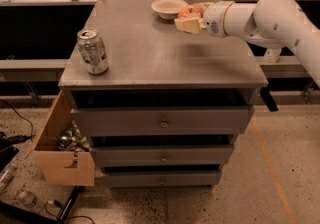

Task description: Move apple near 7up can

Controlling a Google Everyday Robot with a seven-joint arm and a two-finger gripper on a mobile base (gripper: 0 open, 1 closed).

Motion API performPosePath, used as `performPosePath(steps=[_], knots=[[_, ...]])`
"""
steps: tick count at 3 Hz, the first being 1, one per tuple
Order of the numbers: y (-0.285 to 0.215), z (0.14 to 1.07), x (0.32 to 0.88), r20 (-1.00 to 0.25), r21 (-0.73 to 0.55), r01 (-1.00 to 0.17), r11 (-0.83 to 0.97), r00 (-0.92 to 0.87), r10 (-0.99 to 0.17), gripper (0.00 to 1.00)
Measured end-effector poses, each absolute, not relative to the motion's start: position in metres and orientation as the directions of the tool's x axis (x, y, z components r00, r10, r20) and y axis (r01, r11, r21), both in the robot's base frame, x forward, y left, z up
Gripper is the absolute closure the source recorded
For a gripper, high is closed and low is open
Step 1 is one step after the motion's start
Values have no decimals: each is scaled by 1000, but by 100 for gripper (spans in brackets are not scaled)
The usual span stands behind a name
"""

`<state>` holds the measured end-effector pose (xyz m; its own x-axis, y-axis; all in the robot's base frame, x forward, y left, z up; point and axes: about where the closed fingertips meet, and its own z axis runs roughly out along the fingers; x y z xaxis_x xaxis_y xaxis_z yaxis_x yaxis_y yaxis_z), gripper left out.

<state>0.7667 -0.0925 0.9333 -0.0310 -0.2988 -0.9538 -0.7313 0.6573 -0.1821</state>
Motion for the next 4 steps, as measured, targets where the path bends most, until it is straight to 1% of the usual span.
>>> performPosePath(steps=[1, 2, 3, 4], knots=[[-73, 918, 720, -946, -163, -778, 606, -51, -319, 100], [-56, 900, 685, -948, -128, -822, 555, -64, -313, 100], [-30, 889, 666, -956, -99, -871, 481, -50, -288, 100], [-3, 878, 658, -964, -73, -912, 403, -40, -263, 100]])
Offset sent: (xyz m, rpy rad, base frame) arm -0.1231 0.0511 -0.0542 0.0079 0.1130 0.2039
